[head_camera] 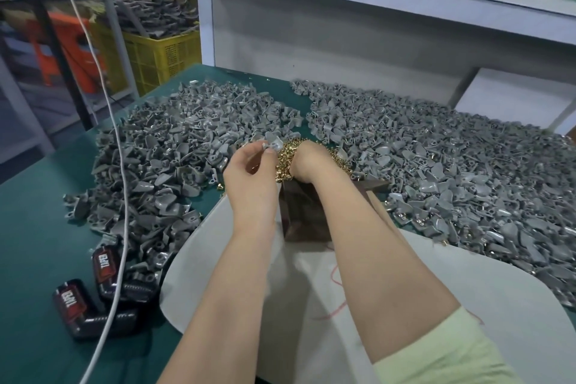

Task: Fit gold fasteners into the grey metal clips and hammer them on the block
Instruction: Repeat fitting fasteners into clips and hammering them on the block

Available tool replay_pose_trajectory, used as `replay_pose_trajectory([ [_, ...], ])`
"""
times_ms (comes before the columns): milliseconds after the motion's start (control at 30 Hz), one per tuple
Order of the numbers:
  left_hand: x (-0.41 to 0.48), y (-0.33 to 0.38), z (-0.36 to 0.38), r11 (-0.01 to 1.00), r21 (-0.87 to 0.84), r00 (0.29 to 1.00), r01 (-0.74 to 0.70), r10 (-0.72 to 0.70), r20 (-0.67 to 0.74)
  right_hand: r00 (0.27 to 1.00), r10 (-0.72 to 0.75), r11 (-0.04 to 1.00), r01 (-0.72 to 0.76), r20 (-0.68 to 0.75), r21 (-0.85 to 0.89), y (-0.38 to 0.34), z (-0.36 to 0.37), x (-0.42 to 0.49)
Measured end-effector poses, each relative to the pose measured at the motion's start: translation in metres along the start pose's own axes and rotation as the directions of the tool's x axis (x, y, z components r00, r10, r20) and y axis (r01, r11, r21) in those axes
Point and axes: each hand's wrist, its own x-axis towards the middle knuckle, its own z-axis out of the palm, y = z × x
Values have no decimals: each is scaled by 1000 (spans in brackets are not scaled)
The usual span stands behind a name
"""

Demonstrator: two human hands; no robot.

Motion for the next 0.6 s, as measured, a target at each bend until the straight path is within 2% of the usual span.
replay_pose_trajectory([
  [133,-6,-1,3,978,148,979,-146,121,165,987,23,956,24,-156,293,19,-15,-15],
  [267,-12,-4,7,887,336,914,-316,190,359,967,89,735,98,-239,671,54,-36,-50],
  [333,-15,-10,10,762,506,876,-404,164,454,966,110,627,117,-236,771,73,-40,-71],
  [433,-19,-17,12,460,740,860,-490,114,498,975,92,499,130,-201,857,90,-37,-97],
  [500,-21,-17,13,396,779,867,-486,105,488,977,60,511,147,-205,847,95,-33,-106],
  [600,-21,-16,14,415,778,873,-472,96,478,980,11,602,153,-200,783,93,-29,-111],
])
